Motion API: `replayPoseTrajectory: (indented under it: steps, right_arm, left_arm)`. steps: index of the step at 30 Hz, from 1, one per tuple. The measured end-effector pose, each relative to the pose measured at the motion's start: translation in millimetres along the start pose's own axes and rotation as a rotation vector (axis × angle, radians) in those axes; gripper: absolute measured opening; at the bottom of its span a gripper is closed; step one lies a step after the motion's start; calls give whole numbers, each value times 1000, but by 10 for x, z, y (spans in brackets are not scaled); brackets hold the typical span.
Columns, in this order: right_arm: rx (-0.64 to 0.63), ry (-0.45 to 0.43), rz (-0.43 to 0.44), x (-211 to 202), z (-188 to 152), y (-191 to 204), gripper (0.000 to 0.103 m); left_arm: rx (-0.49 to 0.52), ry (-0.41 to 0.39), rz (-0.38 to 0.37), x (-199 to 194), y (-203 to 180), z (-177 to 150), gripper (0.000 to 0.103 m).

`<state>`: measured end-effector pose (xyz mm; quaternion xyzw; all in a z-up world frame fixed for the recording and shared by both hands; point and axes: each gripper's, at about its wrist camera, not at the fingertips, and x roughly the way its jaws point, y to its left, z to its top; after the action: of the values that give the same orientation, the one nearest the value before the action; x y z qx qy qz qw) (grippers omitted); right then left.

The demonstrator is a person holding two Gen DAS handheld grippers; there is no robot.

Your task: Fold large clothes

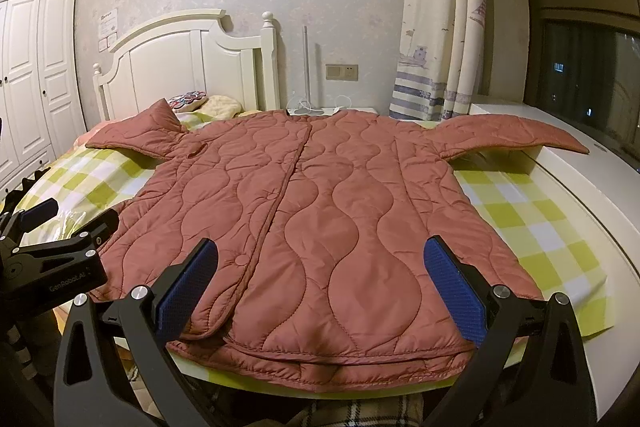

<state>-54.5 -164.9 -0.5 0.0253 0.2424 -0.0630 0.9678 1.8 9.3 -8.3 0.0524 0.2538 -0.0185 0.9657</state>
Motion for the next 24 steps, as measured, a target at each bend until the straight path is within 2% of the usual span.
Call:
replayPoseTrajectory:
  steps: [8,13,16,18,20,24]
  right_arm:
    - [12,10,1,23,-59,29,99]
    - [24,42,-10,167,-44,-94,99]
    - [92,111,3,367,19,-334,99]
    - [187,161,15,569,110,-651,99]
    - [292,200,10,761,232,-957,99]
    - [479,227,-11,1155,481,-1629,99]
  left_arm:
    - [1,11,1,11,35,-55,101]
    - [21,71,-35,251,13,72,101]
    - [31,194,-69,697,41,292,101]
    - [11,274,-136,1090,82,477,101]
    - [-9,310,-181,1455,120,642,101]
    - [-69,339,-151,2180,245,855,101]
